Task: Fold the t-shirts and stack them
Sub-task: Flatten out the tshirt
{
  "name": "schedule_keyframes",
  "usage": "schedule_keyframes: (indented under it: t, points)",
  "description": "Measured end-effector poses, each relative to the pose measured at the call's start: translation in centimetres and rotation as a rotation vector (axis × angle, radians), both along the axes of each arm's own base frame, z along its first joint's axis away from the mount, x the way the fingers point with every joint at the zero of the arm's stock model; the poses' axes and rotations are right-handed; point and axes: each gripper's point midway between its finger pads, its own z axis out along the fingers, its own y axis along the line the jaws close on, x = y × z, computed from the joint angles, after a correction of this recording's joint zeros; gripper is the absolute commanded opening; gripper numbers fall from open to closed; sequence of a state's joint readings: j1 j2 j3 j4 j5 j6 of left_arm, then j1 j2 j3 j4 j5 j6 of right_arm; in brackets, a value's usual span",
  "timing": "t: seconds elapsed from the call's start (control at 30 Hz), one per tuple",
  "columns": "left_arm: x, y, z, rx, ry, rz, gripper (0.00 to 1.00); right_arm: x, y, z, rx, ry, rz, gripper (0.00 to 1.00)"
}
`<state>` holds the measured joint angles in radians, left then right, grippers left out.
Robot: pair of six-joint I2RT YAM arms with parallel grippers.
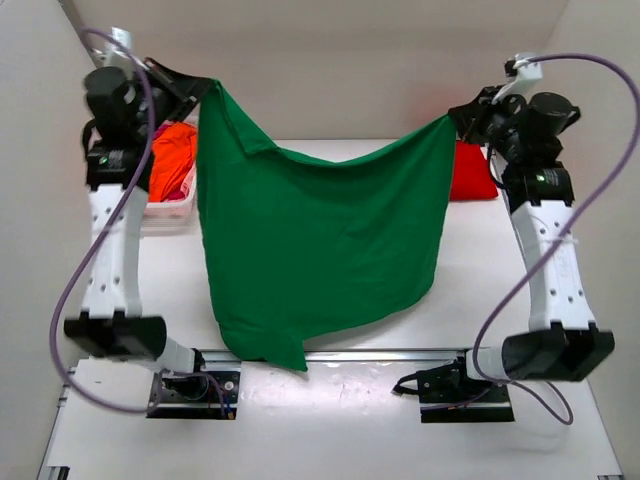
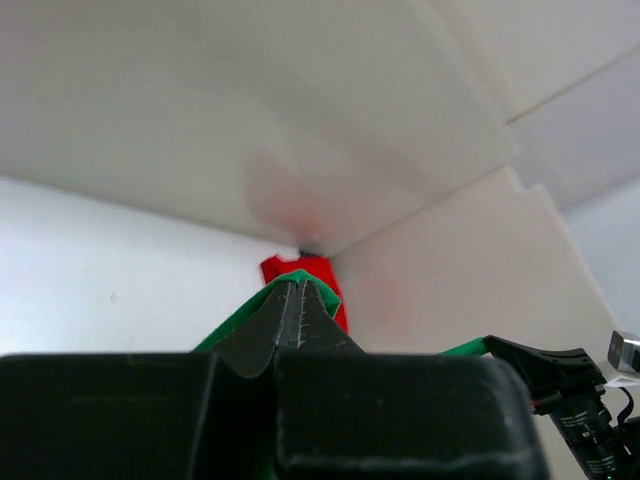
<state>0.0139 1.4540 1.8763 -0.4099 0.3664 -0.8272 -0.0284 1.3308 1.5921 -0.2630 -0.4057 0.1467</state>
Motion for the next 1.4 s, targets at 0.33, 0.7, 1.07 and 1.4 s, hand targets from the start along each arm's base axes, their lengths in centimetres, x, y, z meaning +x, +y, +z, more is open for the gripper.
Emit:
schedule_keyframes:
  t: [0.33,0.7,1.07,1.4]
  points:
    - [13.9,1.0,-7.2,-0.020,0.156,-0.027,0.00,11.6,-0.6,-6.6,0.023,0.169,0.025,0.00]
    - [10.1,6.0,1.8,-0.109,-0.036,0.015,0.00,10.2,-2.2,3.6,0.025,-0.050,0.017,0.00]
    - [-8.2,-2.8,-3.5,0.074,0.012,-0.100,0.00,2.1,-2.1,-9.4,0.045,0.213,0.001,0.00]
    - [-20.0,-2.5,-31.3,-0.047,0.582,-0.076,0.00,-13.8,1.6,-28.3,0.038,0.666,0.027,0.00]
